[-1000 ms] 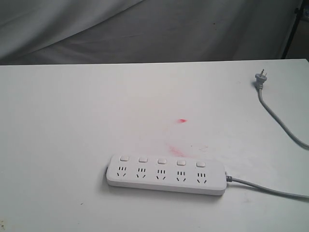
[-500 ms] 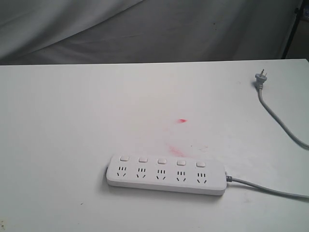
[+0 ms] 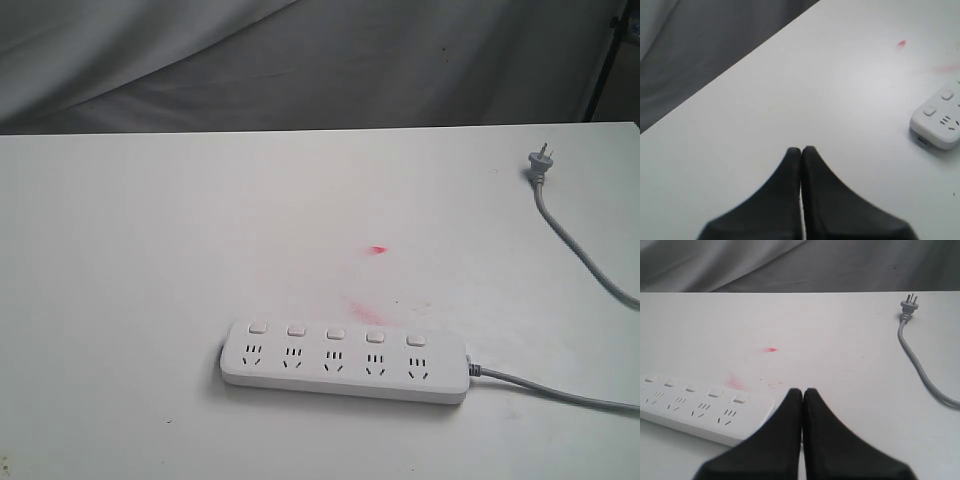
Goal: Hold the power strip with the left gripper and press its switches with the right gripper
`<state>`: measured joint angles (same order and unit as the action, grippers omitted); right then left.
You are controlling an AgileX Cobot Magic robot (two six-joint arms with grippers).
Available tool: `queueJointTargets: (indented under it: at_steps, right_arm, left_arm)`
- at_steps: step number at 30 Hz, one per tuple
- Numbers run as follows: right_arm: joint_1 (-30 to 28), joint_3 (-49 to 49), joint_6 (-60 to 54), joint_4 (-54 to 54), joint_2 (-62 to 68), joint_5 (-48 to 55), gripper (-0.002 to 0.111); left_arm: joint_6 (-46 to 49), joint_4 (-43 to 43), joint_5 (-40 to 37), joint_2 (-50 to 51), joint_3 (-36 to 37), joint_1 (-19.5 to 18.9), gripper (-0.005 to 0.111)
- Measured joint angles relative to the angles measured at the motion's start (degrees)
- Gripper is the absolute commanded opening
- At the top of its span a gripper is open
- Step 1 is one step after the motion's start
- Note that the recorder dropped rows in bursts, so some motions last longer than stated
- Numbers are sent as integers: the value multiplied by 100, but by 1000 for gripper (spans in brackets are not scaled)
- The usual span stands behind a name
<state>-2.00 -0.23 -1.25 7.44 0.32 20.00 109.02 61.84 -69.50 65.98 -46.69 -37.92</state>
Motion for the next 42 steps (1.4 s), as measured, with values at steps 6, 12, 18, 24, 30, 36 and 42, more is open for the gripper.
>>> queueJointTargets:
  at_steps: [6,12,18,24,30,36,42]
  right_arm:
    - [0,0,0,0,0,0,0]
    - [0,0,0,0,0,0,0]
    - [0,0,0,0,0,0,0]
    - [0,0,0,0,0,0,0]
    - [0,0,0,0,0,0,0]
    - [0,0,0,0,0,0,0]
    - [0,0,0,0,0,0,0]
  left_arm:
    - [641,32,0,9,404,0,0]
    - [653,-235,0,13,404,0,0]
    - [666,-399,0,13,404,0,0]
    - [666,-247,0,13,404,0,0]
    - [969,-187,-19,13,404,0,0]
    - [1050,-426,-19,13,404,0,0]
    - [1063,-735,135,13,404,0,0]
